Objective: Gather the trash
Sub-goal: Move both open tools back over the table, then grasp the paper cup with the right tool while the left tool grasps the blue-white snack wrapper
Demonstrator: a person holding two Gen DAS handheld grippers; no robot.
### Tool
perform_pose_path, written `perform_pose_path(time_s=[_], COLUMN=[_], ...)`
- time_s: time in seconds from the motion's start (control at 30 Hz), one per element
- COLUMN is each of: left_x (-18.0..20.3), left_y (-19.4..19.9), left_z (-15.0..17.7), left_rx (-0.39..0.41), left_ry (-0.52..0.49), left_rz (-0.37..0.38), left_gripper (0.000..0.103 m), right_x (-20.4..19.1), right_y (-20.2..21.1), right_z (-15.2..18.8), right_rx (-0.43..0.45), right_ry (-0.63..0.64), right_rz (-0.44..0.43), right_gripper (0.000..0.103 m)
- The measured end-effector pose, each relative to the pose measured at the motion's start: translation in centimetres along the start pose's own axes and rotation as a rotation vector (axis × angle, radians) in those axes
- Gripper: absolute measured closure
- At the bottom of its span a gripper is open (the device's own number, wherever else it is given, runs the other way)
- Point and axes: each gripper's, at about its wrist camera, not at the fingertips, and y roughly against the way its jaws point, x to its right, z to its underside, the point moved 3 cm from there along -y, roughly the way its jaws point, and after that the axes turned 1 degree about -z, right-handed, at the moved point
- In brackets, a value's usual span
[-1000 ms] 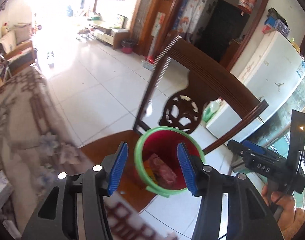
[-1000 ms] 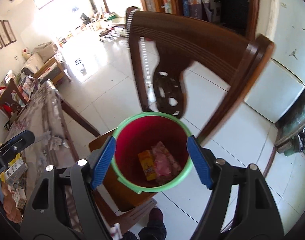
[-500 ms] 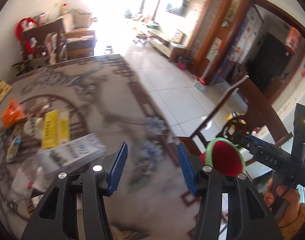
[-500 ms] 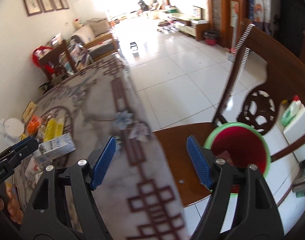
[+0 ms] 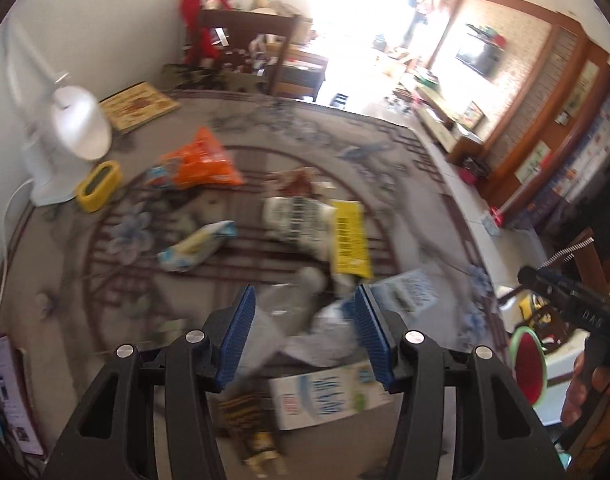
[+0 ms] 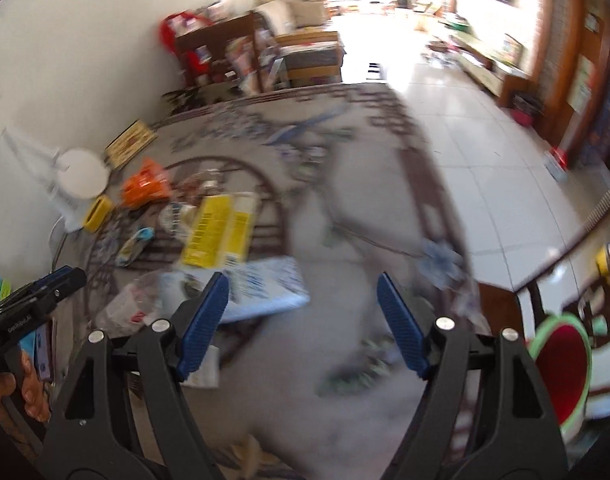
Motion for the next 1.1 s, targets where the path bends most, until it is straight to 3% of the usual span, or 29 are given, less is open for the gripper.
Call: perform_pose_path(time_s=[0.17,0.33,0.43,0.5,0.53,0.57,0.63,0.87,1.1], left_x=[-5.9,-9.1,-10.1,-10.4,-10.6,-10.6,-10.7,-10.2,-9.8], left_y=[-0.1,-0.9,-2.3,-3.1,-3.8,-4.1,-5.2,-10.0,-14.2], left_z=[-0.1,-0.1,-0.2,-0.2,-0.3,-0.4,-0.6,-1.6,-2.7], left_rx=[0.006,-0.013,-0.033,-0.049,-0.057,-0.063,-0.072,-0.123,-0.167], left_ry=[0.071,0.084,0.049,0.033,0.023,0.015,-0.01,-0.07,-0.095], left_rz=[-0.074,-0.101,-0.105,-0.101,-0.101,-0.104,-0.102,-0.085,-0.081], left_gripper=[0.054,0.054,0.053,0.053,0.053,0.053,0.053,0.053,0.055], right_x=[-9.3,-15.6,-16.6,-16.5,-16.4,-16.4,-16.0,-13.9,-11.4], right_y=[-7.1,-15.4,-19.3,-20.8,-21.1,-21.0,-19.8,-11.6,-7.2], right_z=[-4.6,-6.3,-6.0,-5.6,-5.4,-5.4,-5.6,-5.9,-3.3], right_rx=[-0.099,-0.255,-0.355,-0.399,-0.408,-0.407,-0.385,-0.224,-0.215], right_ry=[0.234,0.454,0.518,0.524,0.518,0.488,0.435,0.231,0.077], right_rz=[-0.078,-0.039,-0.004,-0.002,-0.011,-0.061,-0.104,-0.28,-0.342], right_gripper=[0.025,0.025,0.025,0.034,0.051,0.067,0.081,0.082,0.081])
